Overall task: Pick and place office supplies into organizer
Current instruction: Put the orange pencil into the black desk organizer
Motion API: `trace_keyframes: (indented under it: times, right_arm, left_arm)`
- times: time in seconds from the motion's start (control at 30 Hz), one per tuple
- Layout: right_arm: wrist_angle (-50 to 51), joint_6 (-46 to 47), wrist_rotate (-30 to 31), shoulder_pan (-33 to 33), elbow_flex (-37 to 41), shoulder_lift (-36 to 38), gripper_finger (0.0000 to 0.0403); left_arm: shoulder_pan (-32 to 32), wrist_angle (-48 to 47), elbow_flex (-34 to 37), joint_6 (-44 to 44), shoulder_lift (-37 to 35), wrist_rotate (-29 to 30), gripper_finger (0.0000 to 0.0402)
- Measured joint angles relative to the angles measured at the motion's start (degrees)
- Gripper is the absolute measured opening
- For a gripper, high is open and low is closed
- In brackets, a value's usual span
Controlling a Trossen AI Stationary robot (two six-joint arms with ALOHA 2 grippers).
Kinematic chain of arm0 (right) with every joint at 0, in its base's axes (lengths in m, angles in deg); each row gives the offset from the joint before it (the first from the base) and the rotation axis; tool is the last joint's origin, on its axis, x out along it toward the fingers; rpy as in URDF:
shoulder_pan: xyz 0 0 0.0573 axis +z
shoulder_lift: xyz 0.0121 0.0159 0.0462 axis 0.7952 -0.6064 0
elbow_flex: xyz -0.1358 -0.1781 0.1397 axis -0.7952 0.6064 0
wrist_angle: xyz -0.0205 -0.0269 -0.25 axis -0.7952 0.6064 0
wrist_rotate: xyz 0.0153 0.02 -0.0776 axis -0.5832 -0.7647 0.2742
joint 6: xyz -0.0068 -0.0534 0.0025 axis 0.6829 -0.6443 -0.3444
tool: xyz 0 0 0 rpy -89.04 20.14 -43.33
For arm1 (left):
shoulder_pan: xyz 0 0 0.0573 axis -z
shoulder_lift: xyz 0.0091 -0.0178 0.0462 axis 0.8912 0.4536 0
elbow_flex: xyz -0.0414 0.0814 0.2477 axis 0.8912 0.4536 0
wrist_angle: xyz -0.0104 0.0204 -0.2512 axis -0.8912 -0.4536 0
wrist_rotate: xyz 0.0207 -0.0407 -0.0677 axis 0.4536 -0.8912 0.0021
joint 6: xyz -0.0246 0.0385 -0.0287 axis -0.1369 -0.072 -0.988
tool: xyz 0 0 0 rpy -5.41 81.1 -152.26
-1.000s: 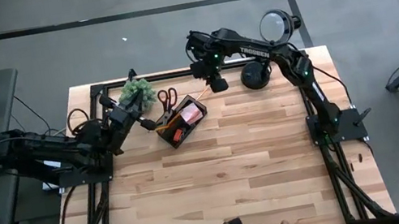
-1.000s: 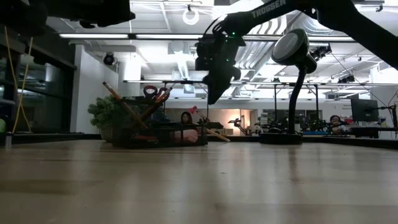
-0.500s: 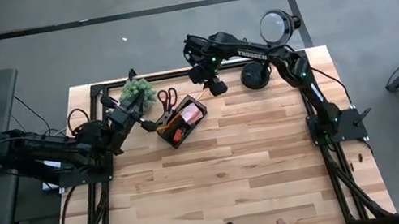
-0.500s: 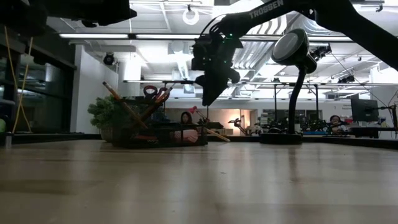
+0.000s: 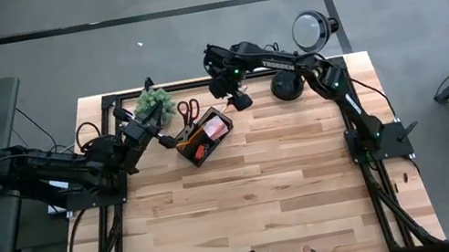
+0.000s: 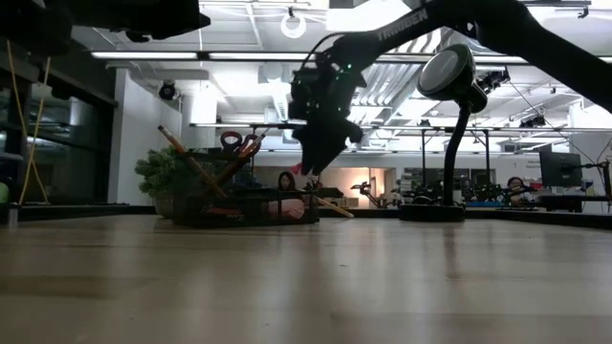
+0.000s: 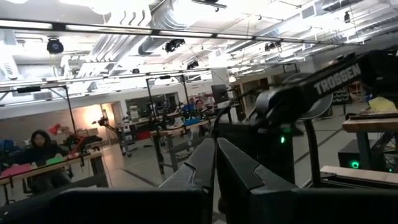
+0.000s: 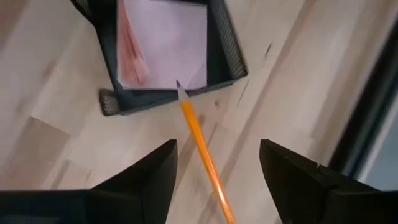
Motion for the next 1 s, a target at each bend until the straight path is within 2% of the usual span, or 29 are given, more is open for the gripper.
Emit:
trace_keyframes:
  times: [0.2,0.4,0.5,0.6,0.7,0.73,0.87,1.0]
  right_arm:
    - [-0.18,-0.76,4.26,0.2,0.0,-2.93,0.0218]
    - [-0.09,-0.46,2.21,0.33,0.0,-5.36,0.0197]
    - [-0.73,-0.52,4.76,0.97,0.0,-6.2,0.0188]
    - [-1.76,-0.49,9.53,1.68,0.01,-6.2,0.0143]
    - [-1.37,-0.47,11.71,2.26,0.0,-6.2,0.0047]
    - [-0.58,-0.55,12.26,2.4,0.0,-6.2,0.0026]
    - [0.03,0.91,12.64,2.93,0.0,-6.2,0.0021]
    - [-0.05,2.04,16.39,3.26,0.0,-6.19,0.0016]
  left_arm:
    - [0.0,-0.02,0.0,-0.05,0.02,-1.53,0.0008]
    - [0.0,-0.04,0.0,-0.03,0.0,-1.53,0.0008]
    - [0.0,-0.04,0.0,-0.03,0.0,-1.53,0.0008]
    - [0.0,-0.04,0.0,-0.03,0.0,-1.55,0.0008]
    - [0.0,-0.04,0.0,-0.01,0.0,-1.53,0.0008]
    - [0.0,-0.07,0.0,-0.01,0.0,-1.53,0.0008]
    - [0.0,-0.83,0.0,-0.01,0.0,-1.54,0.0008]
    - [0.0,-1.62,0.0,0.0,0.0,-1.72,0.0008]
